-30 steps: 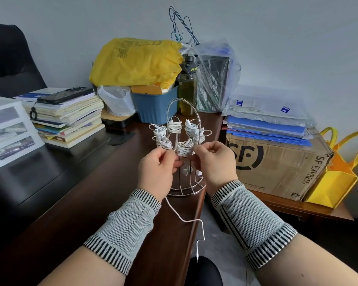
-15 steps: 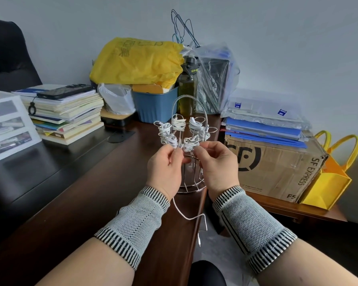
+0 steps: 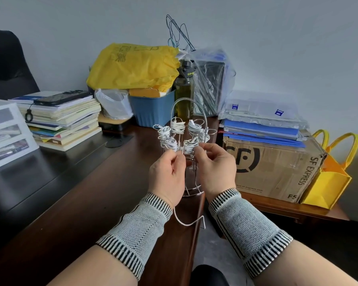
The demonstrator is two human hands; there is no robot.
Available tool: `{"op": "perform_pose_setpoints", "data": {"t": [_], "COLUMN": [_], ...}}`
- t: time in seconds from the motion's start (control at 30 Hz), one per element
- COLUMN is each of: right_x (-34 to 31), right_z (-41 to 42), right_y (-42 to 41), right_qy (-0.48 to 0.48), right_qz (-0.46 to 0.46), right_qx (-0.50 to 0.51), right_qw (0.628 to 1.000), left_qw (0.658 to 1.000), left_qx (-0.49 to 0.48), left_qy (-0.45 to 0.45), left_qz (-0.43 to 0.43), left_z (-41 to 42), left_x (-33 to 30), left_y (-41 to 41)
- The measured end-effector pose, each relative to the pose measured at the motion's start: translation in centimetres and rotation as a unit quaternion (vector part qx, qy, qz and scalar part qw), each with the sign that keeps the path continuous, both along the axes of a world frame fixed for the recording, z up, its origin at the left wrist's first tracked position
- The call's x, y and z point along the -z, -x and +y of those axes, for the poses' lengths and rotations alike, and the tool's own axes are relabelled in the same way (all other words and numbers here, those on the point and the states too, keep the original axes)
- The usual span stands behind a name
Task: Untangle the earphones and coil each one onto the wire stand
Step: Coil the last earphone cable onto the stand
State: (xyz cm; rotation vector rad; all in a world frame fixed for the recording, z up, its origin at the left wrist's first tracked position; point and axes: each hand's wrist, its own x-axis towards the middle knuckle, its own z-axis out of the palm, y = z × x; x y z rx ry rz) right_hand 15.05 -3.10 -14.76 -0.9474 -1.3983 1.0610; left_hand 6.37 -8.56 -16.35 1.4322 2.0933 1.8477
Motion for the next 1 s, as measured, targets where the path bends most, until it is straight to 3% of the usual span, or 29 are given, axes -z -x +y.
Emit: {"op": "perform_pose_setpoints", "data": {"t": [0.53,1.0], "right_x": [-0.2,-0.1], "right_z": [0.7,0.0], "right_y": [-0.2,-0.2], "right_qy": [-0.039,-0.071], "right_qz": [-0.082,-0.100], "right_qx": [0.011,0.033], "right_qw": [0.996,0.992], "left_qw": [0.999,0.997], "left_qx": [-0.023,-0.037], "left_qy": [0.006,0.025], "left_qz": [0.049,0.056], "left_z": [0.4,-0.1], "left_x": [0.1,-0.4], "left_y": [-0.3,-0.6]}}
